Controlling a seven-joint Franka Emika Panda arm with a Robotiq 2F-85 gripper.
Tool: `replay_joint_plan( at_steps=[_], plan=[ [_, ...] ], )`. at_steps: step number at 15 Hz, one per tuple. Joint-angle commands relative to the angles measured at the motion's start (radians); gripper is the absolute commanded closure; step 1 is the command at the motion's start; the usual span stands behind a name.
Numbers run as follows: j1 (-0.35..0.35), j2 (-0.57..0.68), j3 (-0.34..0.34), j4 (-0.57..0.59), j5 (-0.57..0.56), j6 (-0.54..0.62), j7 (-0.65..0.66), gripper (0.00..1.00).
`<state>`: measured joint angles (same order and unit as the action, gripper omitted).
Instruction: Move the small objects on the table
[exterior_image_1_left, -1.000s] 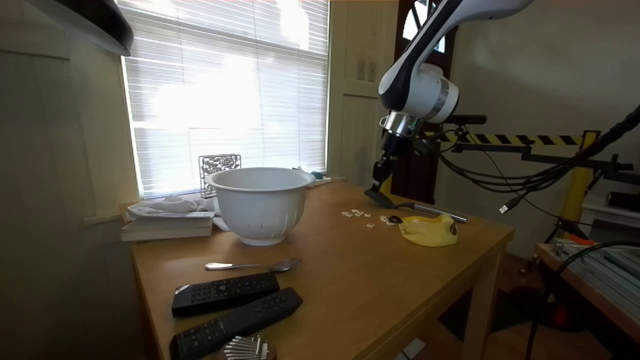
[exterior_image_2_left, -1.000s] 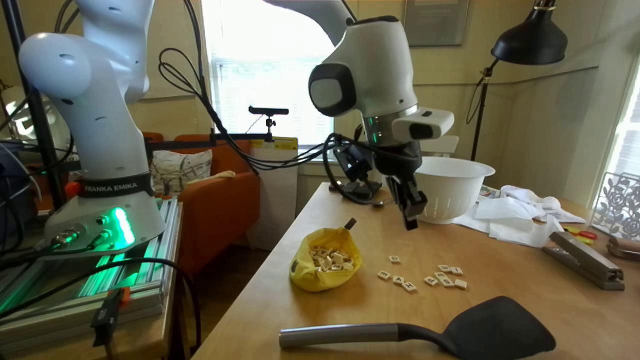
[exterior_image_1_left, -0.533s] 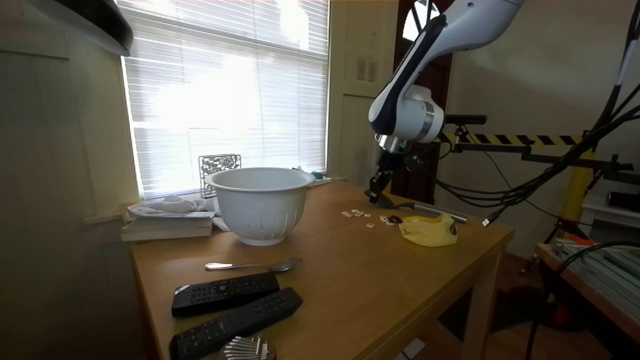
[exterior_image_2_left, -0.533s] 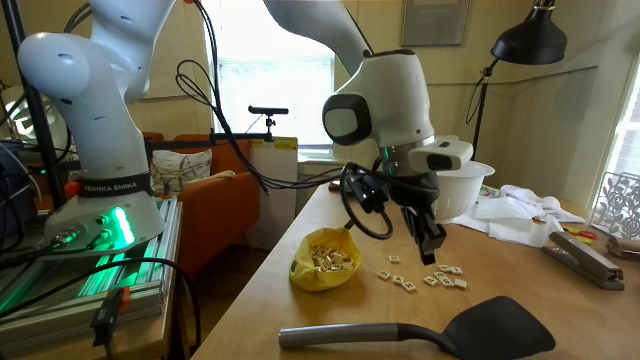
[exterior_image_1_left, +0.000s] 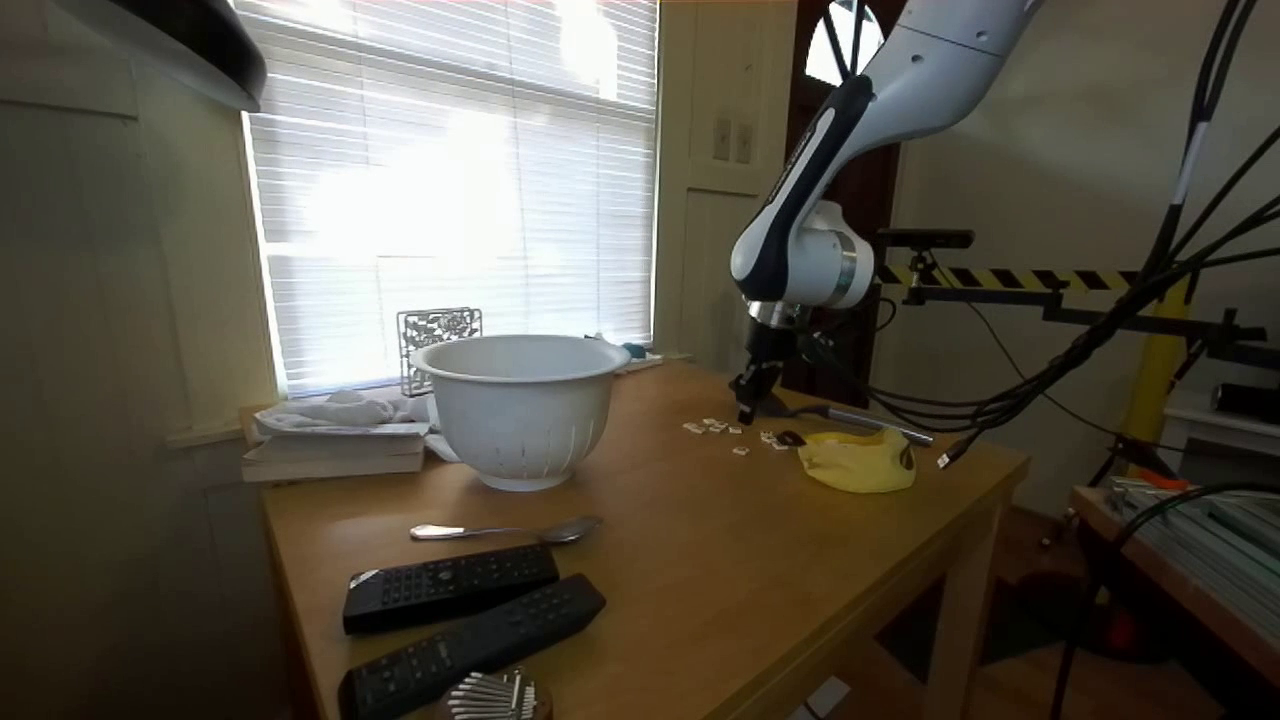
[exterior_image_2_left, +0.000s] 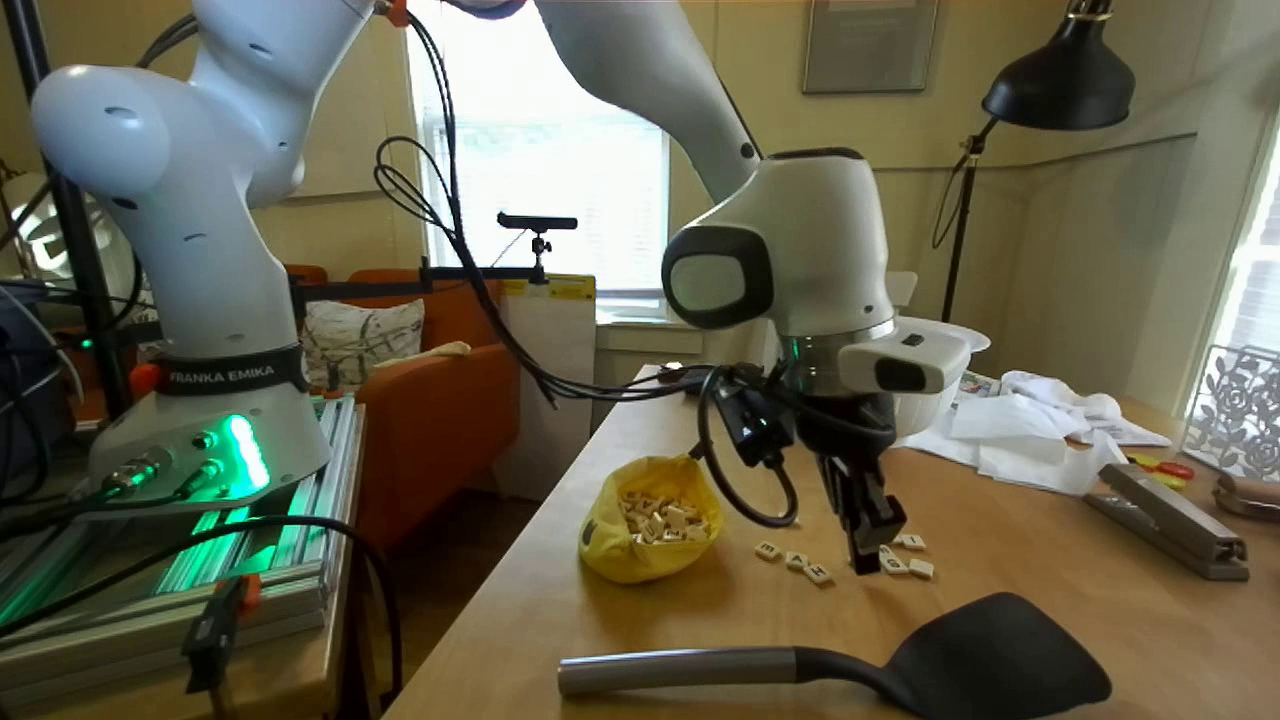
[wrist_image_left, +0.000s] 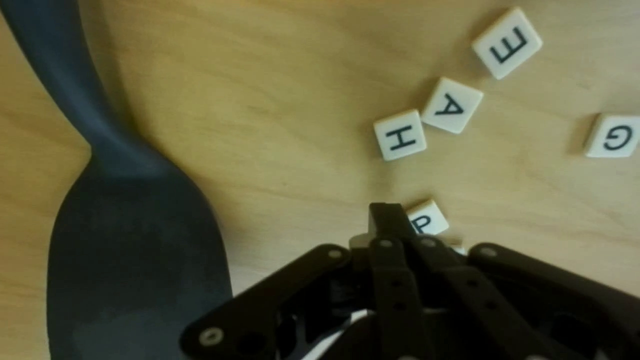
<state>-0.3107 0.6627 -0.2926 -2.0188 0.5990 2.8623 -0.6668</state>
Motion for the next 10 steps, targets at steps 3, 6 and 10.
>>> replay_joint_plan(
  at_steps=[3,6,10],
  plan=[
    [-0.123,-0.006,0.12,0.035,-0.239,-0.021,0.226,1.0],
    [-0.149,-0.006,0.151,0.039,-0.302,-0.032,0.293,1.0],
    [-0.163,-0.002,0.169,0.04,-0.344,-0.032,0.341,1.0]
  ],
)
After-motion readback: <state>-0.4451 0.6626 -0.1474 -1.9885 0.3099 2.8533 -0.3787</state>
